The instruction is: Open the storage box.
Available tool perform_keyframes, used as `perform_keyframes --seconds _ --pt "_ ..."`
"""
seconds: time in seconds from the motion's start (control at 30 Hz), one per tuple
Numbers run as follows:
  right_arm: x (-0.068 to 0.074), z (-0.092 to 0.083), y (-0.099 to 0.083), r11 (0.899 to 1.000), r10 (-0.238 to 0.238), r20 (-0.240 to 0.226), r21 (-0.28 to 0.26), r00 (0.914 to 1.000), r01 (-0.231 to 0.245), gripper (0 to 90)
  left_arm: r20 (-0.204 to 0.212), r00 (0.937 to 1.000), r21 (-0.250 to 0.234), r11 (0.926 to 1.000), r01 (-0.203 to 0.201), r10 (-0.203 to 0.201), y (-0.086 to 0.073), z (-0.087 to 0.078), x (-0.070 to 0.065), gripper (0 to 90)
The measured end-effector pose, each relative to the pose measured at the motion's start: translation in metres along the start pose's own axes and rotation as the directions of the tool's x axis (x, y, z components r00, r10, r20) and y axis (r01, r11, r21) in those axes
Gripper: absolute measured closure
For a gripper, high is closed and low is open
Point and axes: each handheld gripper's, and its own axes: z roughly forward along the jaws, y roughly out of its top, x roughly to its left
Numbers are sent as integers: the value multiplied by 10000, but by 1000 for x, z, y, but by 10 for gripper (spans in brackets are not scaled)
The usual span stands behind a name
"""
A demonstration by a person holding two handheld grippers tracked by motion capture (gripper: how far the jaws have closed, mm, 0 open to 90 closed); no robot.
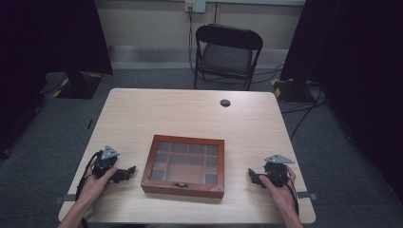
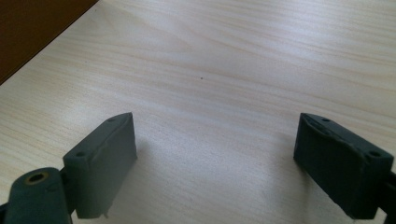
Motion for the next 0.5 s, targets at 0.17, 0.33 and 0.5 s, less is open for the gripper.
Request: perform_keyframes --seconds 0.17,0.33,0.5 --pt "0 0 0 10000 32 22 6 10000 -32 121 6 10000 24 10000 8 -8 0 0 0 49" --pt "-1 -2 3 9994 165 -4 317 9999 -165 140 -26 10000 9 10000 -19 19 0 0 0 49" --pt "-2 -8 6 9987 448 -340 265 9984 -439 148 2 10000 9 10000 21 -21 0 0 0 49"
